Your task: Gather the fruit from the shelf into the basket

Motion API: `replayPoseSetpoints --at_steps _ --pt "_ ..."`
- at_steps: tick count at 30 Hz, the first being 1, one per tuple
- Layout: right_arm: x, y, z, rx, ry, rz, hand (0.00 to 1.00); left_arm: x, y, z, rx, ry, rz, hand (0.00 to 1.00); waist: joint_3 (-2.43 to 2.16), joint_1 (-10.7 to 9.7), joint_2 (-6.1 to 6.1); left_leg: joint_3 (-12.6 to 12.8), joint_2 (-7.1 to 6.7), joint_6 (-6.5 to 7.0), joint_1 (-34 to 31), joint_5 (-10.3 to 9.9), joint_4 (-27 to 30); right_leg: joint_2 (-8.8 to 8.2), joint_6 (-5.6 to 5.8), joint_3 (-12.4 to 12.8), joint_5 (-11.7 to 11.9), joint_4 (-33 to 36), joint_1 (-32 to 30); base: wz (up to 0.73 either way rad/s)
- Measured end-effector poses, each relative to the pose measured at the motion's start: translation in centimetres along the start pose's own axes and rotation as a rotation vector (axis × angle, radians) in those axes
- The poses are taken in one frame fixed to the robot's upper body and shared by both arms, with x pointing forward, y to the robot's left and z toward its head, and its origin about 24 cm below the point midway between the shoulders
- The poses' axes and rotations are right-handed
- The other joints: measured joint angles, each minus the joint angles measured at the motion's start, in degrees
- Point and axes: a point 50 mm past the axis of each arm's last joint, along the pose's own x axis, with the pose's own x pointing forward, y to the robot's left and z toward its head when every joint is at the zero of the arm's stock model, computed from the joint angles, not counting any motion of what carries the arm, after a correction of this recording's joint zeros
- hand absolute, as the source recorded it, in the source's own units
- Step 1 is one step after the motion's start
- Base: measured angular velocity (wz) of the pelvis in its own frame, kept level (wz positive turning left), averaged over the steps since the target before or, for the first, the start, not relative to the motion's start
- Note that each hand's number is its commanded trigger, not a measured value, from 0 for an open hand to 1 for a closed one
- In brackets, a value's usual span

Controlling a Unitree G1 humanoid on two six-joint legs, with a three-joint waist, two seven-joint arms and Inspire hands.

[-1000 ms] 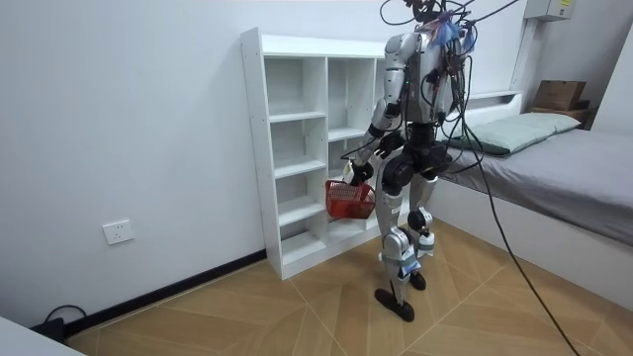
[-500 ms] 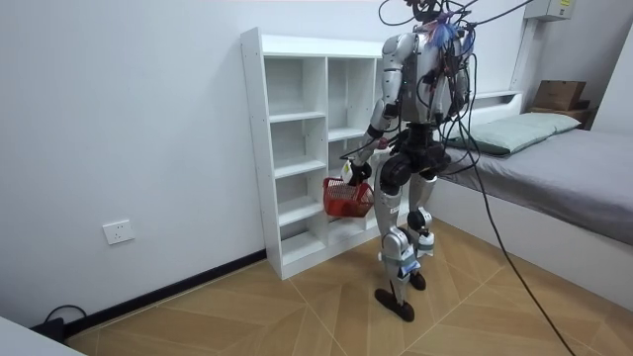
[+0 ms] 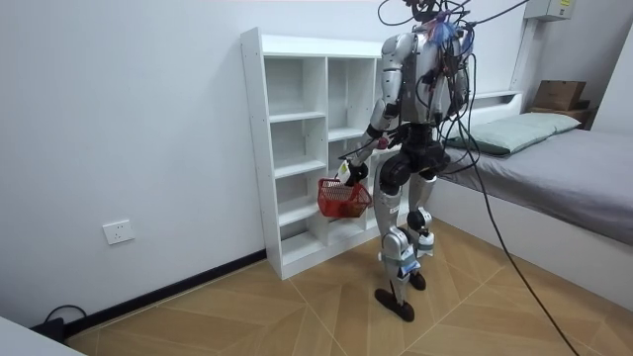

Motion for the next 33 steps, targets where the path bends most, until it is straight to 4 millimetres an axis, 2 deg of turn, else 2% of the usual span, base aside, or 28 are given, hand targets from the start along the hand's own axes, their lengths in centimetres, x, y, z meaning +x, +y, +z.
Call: replayPoseSetpoints --at_steps 5,12,14,17,19,21,24,28,31,33 --pt "0.7 -1.7 1.0 0.035 -0.046 -0.102 0.0 0.0 0.2 0.0 -0.003 -0.002 0.005 1.0 0.02 -0.1 0.05 0.0 -0.05 0.01 -0.2 0.0 -0.1 0.35 0.02 0.1 0.0 0.2 -0.5 0.0" --pt "1.9 -2.7 2.1 0.107 -0.064 -0.182 0.0 0.0 0.5 0.1 -0.021 -0.004 0.013 1.0 -0.05 0.0 -0.22 -0.2 -0.05 0.02 -1.3 0.0 0.1 0.08 -0.02 -0.1 0.0 0.2 -1.7 0.0" --pt "2.2 -3.3 2.1 0.089 -0.067 -0.189 0.0 0.1 0.6 0.2 -0.021 -0.005 0.01 1.0 -0.22 0.9 -0.62 -0.1 -0.07 0.02 -2.1 0.0 0.3 0.05 -0.05 0.0 0.0 0.5 -2.6 -0.04" --pt "3.2 -3.8 2.8 0.073 -0.082 -0.192 0.0 0.1 1.2 0.1 -0.012 0.002 0.015 1.0 0.16 1.4 -1.36 0.3 -0.02 0.02 -2.7 0.0 0.7 -0.07 -0.21 -0.5 0.1 0.7 -3.2 -0.05" --pt "4.3 -4.4 2.9 0.066 -0.057 -0.192 0.0 0.1 1.7 -0.2 -0.001 0.017 0.019 1.0 0.05 1.4 -2.25 0.2 0.08 0.01 -3.0 0.0 0.8 -0.09 -0.3 -0.7 0.2 0.3 -3.3 0.02" --pt "4.9 -4.9 3.3 0.091 -0.052 -0.201 0.0 0.1 1.9 -0.6 0.0 0.037 0.024 1.0 0.04 1.5 -2.56 0.2 0.1 0.01 -3.3 0.0 0.8 -0.08 -0.32 -0.8 0.2 0.1 -3.4 0.0" --pt "5.8 -5.8 3.9 0.142 -0.044 -0.24 0.0 0.2 2.1 -0.5 0.0 0.057 0.027 1.0 -0.02 1.4 -2.7 -0.5 0.01 0.01 -4.6 0.0 1.1 -0.12 -0.31 -1.5 0.4 0.1 -4.2 0.09" --pt "6.4 -5.8 4.3 0.153 -0.027 -0.233 0.0 0.4 2.2 -0.3 0.004 0.067 0.028 1.0 -0.06 1.7 -2.88 -0.8 0.08 0.01 -5.9 0.0 1.8 -0.2 -0.41 -1.7 0.4 0.2 -5.2 0.02" --pt "6.9 -6.1 4.8 0.148 -0.03 -0.232 0.0 0.8 2.3 0.4 0.014 0.061 0.015 1.0 0.05 2.0 -3.05 -1.0 0.18 -0.01 -7.1 0.0 2.3 -0.55 -0.58 -2.5 0.5 0.1 -5.9 0.09" --pt "7.2 -6.3 4.8 0.129 -0.023 -0.23 0.0 1.0 2.2 0.9 0.033 0.048 0.008 1.0 0.23 2.8 -3.29 -1.0 0.23 -0.03 -7.2 0.0 2.2 -0.53 -0.62 -2.6 0.6 0.1 -6.0 0.07"
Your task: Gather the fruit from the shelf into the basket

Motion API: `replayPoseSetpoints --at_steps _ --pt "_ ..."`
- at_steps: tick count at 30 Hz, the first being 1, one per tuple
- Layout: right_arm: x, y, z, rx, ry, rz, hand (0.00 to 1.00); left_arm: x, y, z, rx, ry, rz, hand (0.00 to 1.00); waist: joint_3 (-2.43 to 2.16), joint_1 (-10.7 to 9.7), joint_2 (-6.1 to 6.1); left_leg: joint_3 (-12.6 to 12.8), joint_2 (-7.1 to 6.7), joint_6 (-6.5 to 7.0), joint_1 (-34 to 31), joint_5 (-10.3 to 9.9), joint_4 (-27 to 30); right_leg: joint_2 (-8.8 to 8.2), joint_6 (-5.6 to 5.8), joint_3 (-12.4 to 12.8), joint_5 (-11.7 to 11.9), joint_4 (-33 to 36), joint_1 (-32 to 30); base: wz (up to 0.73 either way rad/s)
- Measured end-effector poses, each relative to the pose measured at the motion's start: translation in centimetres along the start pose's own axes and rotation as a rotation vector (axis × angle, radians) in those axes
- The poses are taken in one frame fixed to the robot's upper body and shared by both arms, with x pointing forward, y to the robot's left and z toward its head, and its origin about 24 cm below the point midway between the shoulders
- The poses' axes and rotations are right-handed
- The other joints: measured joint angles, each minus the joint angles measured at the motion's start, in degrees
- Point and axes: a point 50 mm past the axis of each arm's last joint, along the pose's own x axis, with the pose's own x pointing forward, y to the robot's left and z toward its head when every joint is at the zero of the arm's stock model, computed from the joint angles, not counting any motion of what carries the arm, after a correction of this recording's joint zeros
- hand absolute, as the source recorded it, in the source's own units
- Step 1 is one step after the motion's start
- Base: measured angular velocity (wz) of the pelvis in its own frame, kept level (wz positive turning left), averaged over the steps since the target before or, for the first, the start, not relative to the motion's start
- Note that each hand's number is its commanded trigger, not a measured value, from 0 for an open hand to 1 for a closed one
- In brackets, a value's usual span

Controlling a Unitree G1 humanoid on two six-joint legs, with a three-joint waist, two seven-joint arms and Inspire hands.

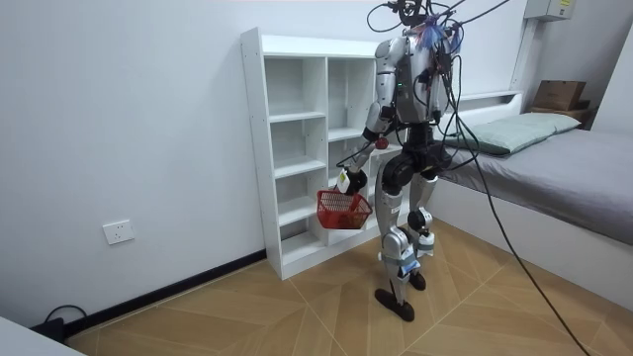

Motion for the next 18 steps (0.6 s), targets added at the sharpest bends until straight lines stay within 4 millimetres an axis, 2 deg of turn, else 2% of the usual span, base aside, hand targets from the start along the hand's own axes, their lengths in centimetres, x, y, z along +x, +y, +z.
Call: replayPoseSetpoints --at_steps 6,14,18 --pt "1.2 -0.2 0.2 -0.029 0.029 0.007 0.0 0.2 -0.2 0.6 0.055 -0.016 -0.011 1.0 0.29 1.3 -0.34 -0.5 -0.07 0.0 -1.1 0.0 0.5 -0.32 0.0 -0.5 0.0 0.0 -0.6 0.04" --pt "1.2 -0.2 -0.5 -0.047 0.064 0.04 0.0 0.2 -0.2 0.6 0.061 -0.015 -0.013 1.0 0.42 3.0 -0.16 -1.2 0.19 0.0 -2.1 0.0 0.5 -0.44 0.02 -0.9 0.0 0.0 -1.2 0.04" --pt "1.3 -0.1 -0.3 -0.045 0.061 0.04 0.0 0.3 -0.2 0.8 0.062 -0.009 -0.012 1.0 0.61 3.2 -0.04 -1.3 0.2 0.0 -2.8 0.0 0.6 -0.48 0.01 -1.1 0.0 0.0 -1.8 0.03"
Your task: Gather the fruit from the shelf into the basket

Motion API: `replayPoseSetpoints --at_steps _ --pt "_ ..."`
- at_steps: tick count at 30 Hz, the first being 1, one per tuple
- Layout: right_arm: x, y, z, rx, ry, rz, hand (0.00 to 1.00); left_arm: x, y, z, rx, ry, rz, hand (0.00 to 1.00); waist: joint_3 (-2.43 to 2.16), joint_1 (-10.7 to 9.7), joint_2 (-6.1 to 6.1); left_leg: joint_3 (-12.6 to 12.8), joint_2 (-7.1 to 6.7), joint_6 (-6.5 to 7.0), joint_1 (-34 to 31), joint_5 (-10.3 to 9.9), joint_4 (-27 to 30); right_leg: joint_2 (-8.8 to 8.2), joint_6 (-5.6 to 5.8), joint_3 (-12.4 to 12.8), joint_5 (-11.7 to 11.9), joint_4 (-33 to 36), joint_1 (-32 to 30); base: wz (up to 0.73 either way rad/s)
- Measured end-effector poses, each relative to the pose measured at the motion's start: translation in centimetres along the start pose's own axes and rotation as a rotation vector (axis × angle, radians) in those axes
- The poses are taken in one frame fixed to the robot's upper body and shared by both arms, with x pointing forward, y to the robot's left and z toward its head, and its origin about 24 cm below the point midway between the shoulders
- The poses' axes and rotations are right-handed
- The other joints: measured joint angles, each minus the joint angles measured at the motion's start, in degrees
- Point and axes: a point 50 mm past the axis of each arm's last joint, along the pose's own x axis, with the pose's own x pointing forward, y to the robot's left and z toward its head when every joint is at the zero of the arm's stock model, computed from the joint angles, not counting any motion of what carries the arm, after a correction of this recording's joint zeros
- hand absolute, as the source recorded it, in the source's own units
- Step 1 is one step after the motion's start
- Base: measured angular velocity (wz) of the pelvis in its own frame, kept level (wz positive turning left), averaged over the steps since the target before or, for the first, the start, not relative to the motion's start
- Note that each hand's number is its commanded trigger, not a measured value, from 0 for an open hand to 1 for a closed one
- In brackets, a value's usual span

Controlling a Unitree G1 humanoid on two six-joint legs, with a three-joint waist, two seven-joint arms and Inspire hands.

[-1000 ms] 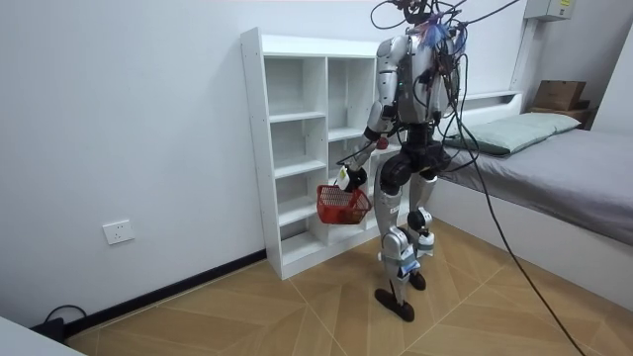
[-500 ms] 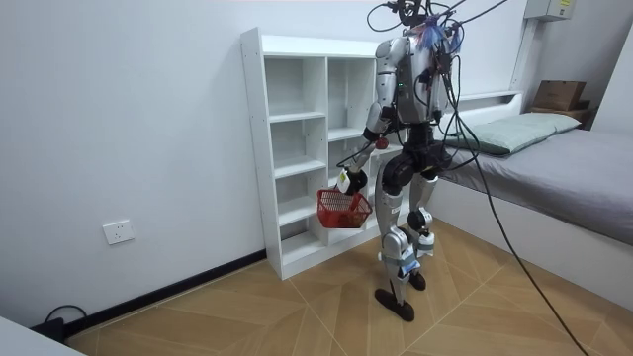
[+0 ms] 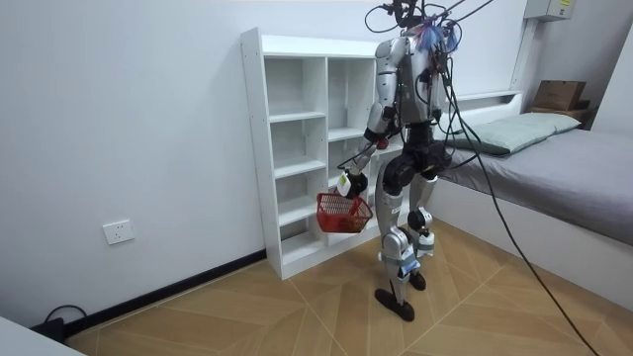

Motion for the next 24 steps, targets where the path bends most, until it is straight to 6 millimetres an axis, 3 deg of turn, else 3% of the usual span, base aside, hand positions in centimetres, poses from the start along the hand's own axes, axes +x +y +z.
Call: replayPoseSetpoints --at_steps 10,21,24 --pt "0.1 0.1 -0.5 0.017 0.038 -0.003 0.0 0.3 -0.1 0.0 0.001 0.03 -0.003 1.0 0.64 -0.1 0.91 -2.2 -0.26 0.0 -2.3 0.0 1.3 -0.32 0.0 -1.6 0.0 -0.2 -0.9 0.09" --pt "-0.1 0.7 -1.0 0.054 0.071 0.03 0.0 0.4 -0.7 0.2 0.042 0.024 -0.015 1.0 0.52 -0.1 1.58 -2.7 -0.45 0.0 -2.6 0.0 2.0 -0.69 -0.02 -2.4 0.1 0.1 -0.8 0.04" --pt "-0.1 0.6 -1.0 0.076 0.078 0.033 0.0 0.4 -0.7 0.0 0.042 0.037 -0.012 1.0 0.25 -0.1 1.95 -2.7 -0.44 0.01 -2.6 0.0 2.0 -0.68 -0.09 -2.4 0.2 0.1 -0.7 0.0"
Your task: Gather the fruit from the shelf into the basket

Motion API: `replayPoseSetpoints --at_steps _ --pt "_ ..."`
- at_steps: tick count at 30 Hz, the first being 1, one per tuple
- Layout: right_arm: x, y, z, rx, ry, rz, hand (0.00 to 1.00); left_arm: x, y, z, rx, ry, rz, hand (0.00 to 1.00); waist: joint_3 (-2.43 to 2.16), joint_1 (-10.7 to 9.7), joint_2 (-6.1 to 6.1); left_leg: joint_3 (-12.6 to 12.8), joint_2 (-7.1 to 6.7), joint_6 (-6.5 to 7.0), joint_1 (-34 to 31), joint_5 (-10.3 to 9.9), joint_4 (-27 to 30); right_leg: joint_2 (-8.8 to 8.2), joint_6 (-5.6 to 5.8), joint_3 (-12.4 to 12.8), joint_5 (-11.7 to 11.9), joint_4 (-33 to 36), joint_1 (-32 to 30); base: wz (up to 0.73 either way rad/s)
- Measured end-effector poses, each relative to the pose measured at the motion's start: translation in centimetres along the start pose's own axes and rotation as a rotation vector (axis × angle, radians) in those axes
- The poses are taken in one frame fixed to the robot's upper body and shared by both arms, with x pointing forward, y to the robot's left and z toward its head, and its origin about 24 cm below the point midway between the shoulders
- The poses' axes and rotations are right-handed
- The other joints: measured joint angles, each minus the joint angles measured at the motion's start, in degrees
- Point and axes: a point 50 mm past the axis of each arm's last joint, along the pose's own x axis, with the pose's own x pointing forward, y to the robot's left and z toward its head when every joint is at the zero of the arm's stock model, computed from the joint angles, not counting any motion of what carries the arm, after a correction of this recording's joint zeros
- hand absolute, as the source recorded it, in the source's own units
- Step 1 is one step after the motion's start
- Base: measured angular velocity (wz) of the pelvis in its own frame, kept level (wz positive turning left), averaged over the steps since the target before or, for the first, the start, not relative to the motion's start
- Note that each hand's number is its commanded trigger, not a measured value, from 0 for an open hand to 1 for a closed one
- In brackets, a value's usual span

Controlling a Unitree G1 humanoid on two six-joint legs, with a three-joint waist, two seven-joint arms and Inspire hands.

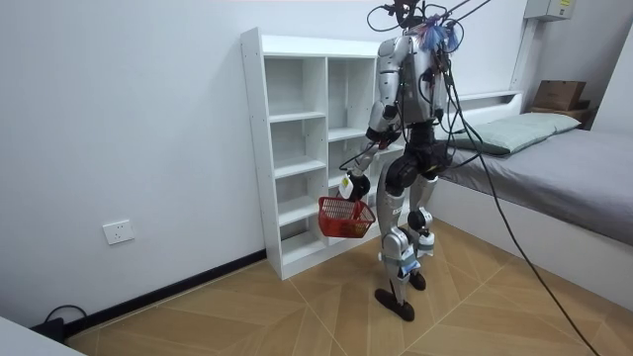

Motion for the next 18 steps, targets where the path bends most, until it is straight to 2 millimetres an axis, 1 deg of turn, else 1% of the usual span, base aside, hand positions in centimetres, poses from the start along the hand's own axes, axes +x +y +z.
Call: replayPoseSetpoints --at_steps 2,4,5,6,7,8,12,18 --pt "0.01 -0.03 -0.01 0.005 0.002 -0.001 0.0 -0.01 -0.01 -0.16 0.0 0.009 0.0 1.0 -0.3 -0.1 0.46 0.0 0.01 0.0 0.1 0.0 0.1 -0.03 -0.01 0.0 0.0 0.2 0.0 0.0" --pt "0.0 -0.03 -0.02 0.006 0.002 -0.001 0.0 -0.01 -0.02 -0.26 0.0 0.014 -0.001 1.0 -0.42 -0.1 0.66 0.0 0.0 0.0 0.2 0.0 0.1 -0.05 -0.01 0.1 0.0 0.3 0.0 0.0" --pt "0.0 -0.03 -0.03 0.006 0.003 0.0 0.05 -0.01 -0.01 -0.28 0.0 0.015 -0.001 1.0 -0.44 -0.1 0.69 0.0 -0.01 0.0 0.2 0.0 0.1 -0.06 -0.01 0.1 0.0 0.4 0.0 0.0" --pt "0.0 -0.03 -0.06 0.008 0.005 0.001 0.16 -0.01 -0.02 -0.28 0.0 0.015 -0.001 1.0 -0.44 -0.1 0.69 0.0 -0.02 0.01 0.3 0.0 0.1 -0.09 -0.01 0.1 0.0 0.5 0.0 0.0" --pt "0.0 -0.03 -0.1 0.01 0.007 0.002 0.45 -0.01 -0.03 -0.28 0.0 0.015 -0.001 1.0 -0.43 -0.1 0.68 0.0 -0.03 0.03 0.3 0.1 0.1 -0.15 -0.02 0.2 0.0 0.5 0.0 0.0" --pt "0.0 -0.04 -0.14 0.01 0.009 0.003 1.0 -0.01 -0.03 -0.29 -0.001 0.016 -0.001 1.0 -0.43 -0.1 0.67 0.0 -0.07 0.06 0.4 0.1 0.1 -0.23 -0.01 0.2 0.0 0.7 0.0 0.0" --pt "0.0 -0.2 -0.25 0.005 0.013 -0.011 1.0 0.05 0.07 -0.27 -0.001 0.021 0.002 1.0 -0.39 -0.1 0.55 0.0 -0.17 0.16 0.4 0.3 0.1 -0.4 0.01 0.2 0.0 0.8 0.1 0.0" --pt "0.08 -1.0 -0.69 -0.011 0.029 -0.047 1.0 0.13 0.17 -0.26 0.001 0.03 0.003 1.0 -0.37 -0.3 0.47 0.0 -0.13 0.13 0.4 0.3 0.1 -0.4 -0.02 0.1 -0.1 0.7 0.1 0.0"
